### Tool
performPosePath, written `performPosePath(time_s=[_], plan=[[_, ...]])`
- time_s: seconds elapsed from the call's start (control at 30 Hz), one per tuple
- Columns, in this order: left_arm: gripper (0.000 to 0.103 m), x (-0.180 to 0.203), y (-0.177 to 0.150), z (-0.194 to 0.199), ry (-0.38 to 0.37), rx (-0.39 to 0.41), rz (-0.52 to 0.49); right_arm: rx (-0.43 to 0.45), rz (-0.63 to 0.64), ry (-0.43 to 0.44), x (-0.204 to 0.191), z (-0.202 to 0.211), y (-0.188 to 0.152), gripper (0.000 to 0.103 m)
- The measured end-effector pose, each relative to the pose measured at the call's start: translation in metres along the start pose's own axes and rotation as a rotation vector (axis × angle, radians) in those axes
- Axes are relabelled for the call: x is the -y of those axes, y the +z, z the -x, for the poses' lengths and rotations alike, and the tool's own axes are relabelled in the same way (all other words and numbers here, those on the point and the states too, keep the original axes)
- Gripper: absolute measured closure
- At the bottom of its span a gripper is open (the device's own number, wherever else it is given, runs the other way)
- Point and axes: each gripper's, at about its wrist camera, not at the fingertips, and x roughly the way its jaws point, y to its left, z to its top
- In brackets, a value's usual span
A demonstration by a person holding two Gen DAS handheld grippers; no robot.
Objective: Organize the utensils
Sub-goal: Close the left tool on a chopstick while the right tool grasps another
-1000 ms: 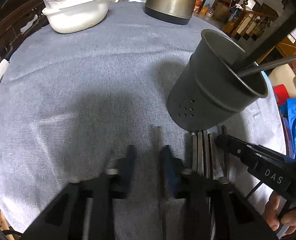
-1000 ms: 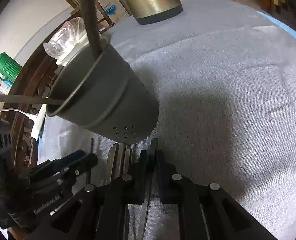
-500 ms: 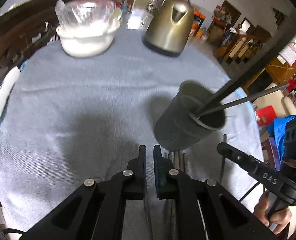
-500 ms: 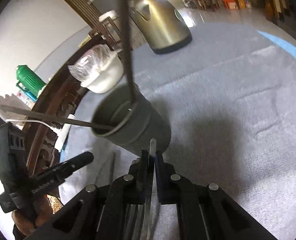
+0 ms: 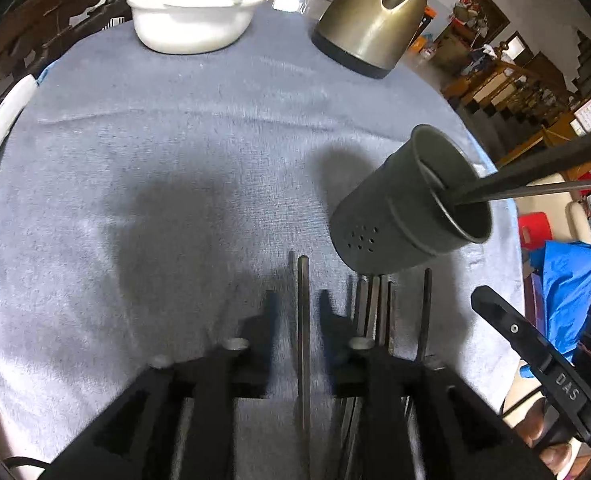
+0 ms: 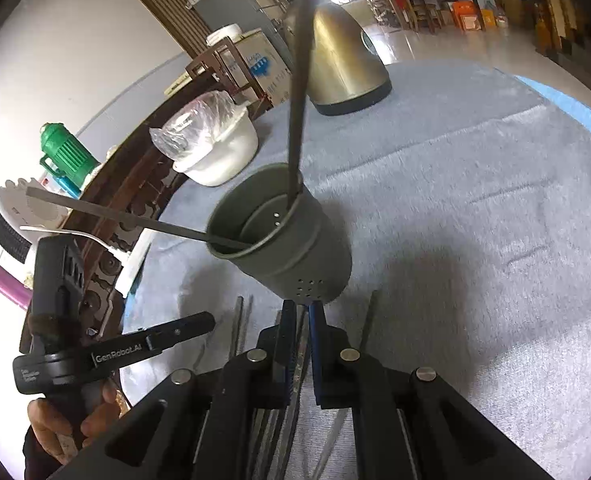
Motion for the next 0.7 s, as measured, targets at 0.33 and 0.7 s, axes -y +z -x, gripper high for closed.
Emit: performPosePath(time_s=[0.33, 0.7], plan=[[0.065, 0.005, 0.006, -0.035, 0.105, -0.036, -0.030, -0.102, -0.103, -0.080, 0.033, -0.024, 0.010, 0.073], [0.095, 0.019, 0.006, -0.042, 0.181, -0.023, -0.107, -0.177, 0.038, -0.265, 0.012, -0.069, 0.005, 0.091]])
